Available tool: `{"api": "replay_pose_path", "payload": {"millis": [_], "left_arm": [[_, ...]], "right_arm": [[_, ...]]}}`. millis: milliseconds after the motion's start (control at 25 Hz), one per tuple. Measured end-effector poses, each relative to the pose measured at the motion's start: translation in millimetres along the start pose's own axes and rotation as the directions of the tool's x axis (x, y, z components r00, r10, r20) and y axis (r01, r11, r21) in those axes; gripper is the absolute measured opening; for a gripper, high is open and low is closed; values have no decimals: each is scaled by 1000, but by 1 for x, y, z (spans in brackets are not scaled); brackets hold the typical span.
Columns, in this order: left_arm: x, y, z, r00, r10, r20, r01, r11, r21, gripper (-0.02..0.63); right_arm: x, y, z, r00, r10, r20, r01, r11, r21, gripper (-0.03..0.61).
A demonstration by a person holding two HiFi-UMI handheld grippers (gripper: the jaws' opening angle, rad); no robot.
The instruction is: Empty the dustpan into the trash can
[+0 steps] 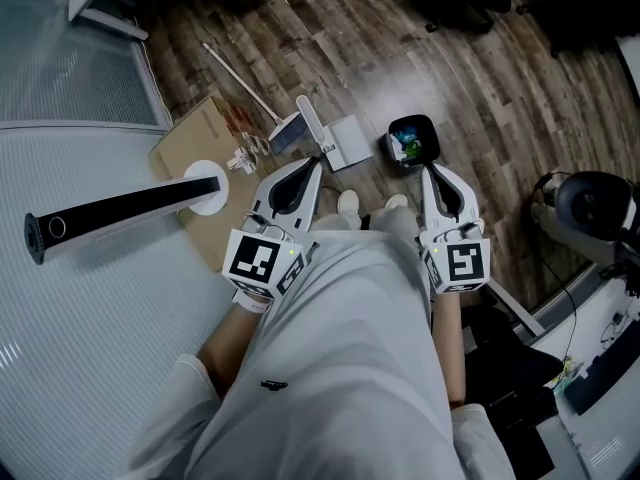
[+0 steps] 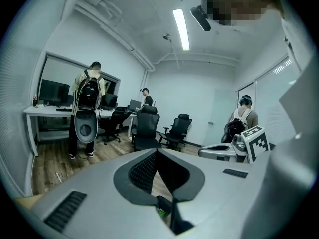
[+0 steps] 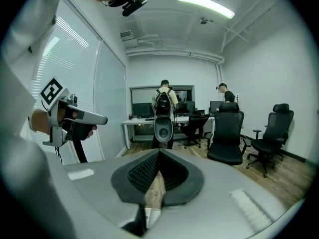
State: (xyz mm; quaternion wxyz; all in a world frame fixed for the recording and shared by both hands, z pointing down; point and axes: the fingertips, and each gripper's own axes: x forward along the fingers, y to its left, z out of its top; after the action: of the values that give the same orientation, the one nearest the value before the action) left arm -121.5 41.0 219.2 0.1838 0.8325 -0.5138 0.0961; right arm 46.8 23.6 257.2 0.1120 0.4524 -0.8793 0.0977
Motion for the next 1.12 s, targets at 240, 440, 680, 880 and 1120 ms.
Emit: {"api": "replay_pose_path", "payload": {"millis": [240,440,680,880,1120], "left_arm": [[-5,-11,-1,1000,-19,4,19,1000,15,8],[-8,-18,0,1000,-22,20,22,1000,6,8],[-13,-21,-1,999,-19,31,19,1000,6,8],[-15,-20,-1,999,-19,30,19,1000,9,8],[-17,-24,1,999,-36,31,35,999,18,8]], "right_arm": [[-10,-5,2,1000,-24,9,24,1000,5,12],[-13,-4,1,1000,-22,13,22,1000,9,12],[-15,3,7,1000,-8,26,8,1000,-4,12],[-17,7,10,1000,8,13,-8,1000,-7,12],[-21,12,23,1000,15,19,-15,999,-37,11]]}}
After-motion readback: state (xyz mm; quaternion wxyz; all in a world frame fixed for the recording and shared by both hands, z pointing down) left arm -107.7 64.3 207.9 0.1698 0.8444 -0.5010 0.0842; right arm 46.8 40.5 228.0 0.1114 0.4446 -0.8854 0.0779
